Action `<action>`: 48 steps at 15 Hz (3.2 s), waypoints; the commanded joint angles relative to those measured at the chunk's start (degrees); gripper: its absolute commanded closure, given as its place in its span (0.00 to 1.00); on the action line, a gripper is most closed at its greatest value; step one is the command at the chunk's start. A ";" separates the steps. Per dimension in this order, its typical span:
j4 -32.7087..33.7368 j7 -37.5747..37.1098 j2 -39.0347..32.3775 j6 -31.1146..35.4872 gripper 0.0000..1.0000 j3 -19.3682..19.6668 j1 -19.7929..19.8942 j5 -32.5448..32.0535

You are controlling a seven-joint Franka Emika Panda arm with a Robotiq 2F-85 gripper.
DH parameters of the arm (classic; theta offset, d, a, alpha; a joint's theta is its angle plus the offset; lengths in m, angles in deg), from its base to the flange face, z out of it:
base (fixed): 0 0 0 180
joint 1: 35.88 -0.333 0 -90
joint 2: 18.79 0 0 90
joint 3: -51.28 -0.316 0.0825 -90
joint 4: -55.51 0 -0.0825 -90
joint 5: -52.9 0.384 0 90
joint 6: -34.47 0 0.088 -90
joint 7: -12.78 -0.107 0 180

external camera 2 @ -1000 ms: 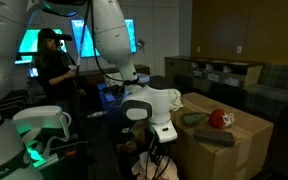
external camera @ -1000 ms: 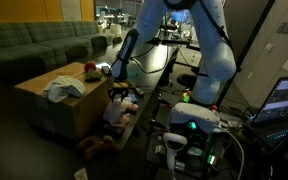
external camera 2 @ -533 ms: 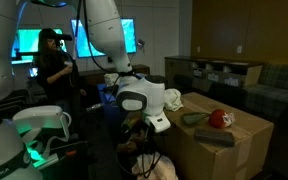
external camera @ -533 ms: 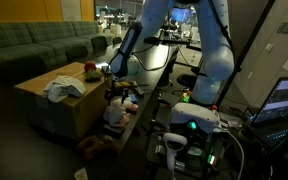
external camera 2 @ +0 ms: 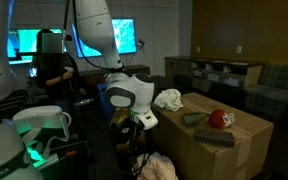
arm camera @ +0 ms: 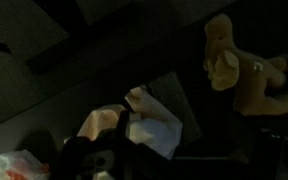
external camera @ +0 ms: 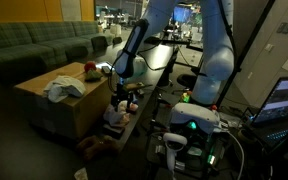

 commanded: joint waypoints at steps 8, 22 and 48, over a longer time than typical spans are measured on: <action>-6.84 1.62 -0.56 9.56 0.00 -2.22 -3.86 1.01; -9.22 -4.98 -12.66 29.57 0.00 -18.66 -2.80 -5.29; 1.52 -6.37 -24.19 37.75 0.00 -4.69 -12.73 -13.60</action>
